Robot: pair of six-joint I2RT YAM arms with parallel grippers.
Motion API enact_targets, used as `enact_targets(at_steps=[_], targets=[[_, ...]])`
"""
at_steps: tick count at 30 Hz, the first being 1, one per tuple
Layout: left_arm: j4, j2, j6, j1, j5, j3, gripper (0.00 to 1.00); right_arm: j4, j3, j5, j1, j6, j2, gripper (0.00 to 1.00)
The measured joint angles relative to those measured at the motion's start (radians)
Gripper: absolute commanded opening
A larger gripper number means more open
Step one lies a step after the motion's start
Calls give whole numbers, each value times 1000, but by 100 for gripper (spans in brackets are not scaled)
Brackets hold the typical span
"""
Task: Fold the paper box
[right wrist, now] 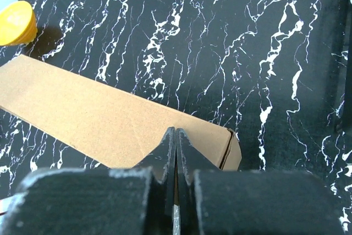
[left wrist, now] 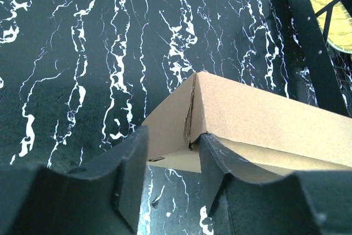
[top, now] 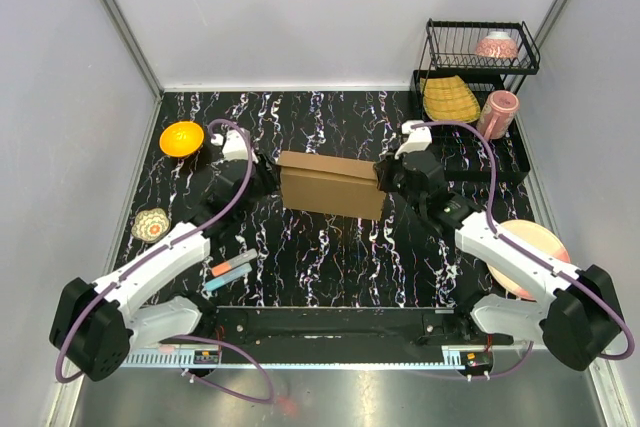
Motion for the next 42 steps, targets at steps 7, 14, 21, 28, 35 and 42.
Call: enact_targets(at_steps=[7,14,21,28,35,42], targets=[[-122,-80,-2,-6,-26,0,52,99,-48,-1,-2,31,1,0],[-255,-202,2,-5,-96,22,63,129,-64,1,-2,38,1,0],[-258,-154,18,5,-116,126,64,142,-71,1,-2,38,2,0],[-148,-161,42,28,-67,97,0,142,-71,1,-2,38,2,0],[26,-85,48,30,62,94,0,142,-71,-1,-2,38,2,0],[138,-14,6,30,147,-31,0,142,-72,-2,-2,38,2,0]])
